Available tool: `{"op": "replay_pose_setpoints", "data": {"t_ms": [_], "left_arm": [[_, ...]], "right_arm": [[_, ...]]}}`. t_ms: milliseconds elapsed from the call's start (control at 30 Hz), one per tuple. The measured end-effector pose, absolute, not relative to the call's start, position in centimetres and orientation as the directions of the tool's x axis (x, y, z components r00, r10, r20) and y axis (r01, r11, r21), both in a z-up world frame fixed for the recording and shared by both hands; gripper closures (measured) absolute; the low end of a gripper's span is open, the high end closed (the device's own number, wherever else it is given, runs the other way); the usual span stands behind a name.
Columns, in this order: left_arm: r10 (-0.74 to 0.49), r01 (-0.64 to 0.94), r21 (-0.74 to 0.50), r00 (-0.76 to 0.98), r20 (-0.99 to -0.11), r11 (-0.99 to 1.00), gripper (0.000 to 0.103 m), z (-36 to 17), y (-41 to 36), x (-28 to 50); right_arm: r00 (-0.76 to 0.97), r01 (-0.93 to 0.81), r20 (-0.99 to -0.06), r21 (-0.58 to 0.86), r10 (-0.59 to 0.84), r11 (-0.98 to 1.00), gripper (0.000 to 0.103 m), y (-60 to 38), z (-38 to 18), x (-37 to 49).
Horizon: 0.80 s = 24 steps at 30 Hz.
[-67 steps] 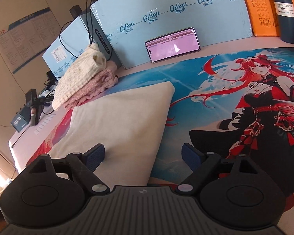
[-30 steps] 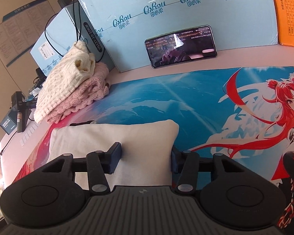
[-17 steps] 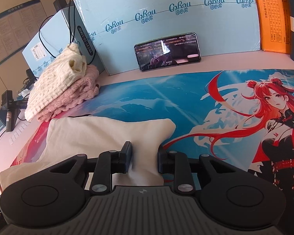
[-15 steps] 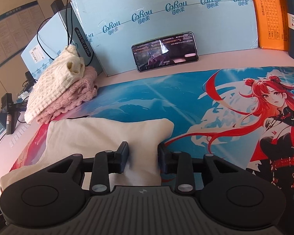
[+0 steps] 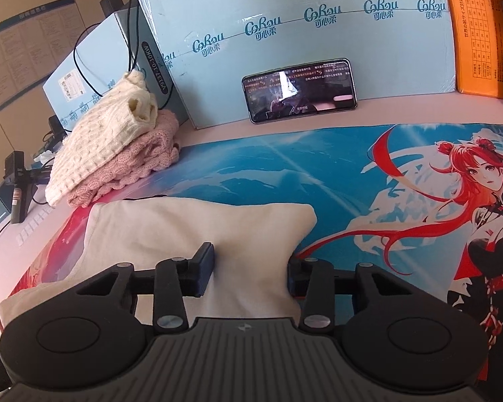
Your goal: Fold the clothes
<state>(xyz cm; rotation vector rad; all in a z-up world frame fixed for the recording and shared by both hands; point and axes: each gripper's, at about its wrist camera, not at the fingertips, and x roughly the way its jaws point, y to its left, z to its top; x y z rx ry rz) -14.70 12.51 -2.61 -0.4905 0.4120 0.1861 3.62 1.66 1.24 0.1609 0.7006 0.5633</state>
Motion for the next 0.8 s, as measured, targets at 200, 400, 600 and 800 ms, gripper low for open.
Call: {"op": "replay_pose_setpoints", "data": {"t_ms": [200, 400, 600, 800], "left_arm": [[0.157, -0.292, -0.294, 0.900, -0.407, 0.910, 0.072, -2.6, 11.4, -14.6], [0.178, -0.247, -0.175, 0.925, -0.336, 0.953, 0.080, -0.9, 9.6, -14.7], [0.093, -0.135, -0.129, 0.952, -0.291, 0.982, 0.080, 0.7, 7.6, -13.0], [-0.055, 0.033, -0.097, 0.969, -0.241, 0.995, 0.080, 2.2, 5.9, -8.8]], "right_arm": [[0.642, -0.432, -0.506, 0.381, 0.576, 0.817, 0.087, 0.2, 2.1, 3.3], [0.694, -0.473, -0.411, 0.358, 0.591, 0.805, 0.092, -0.9, 3.8, 1.5], [0.768, -0.461, -0.320, 0.327, 0.555, 0.825, 0.093, -4.4, 6.1, 0.1], [0.855, -0.386, -0.241, 0.297, 0.460, 0.873, 0.093, -10.4, 7.5, -1.2]]}}
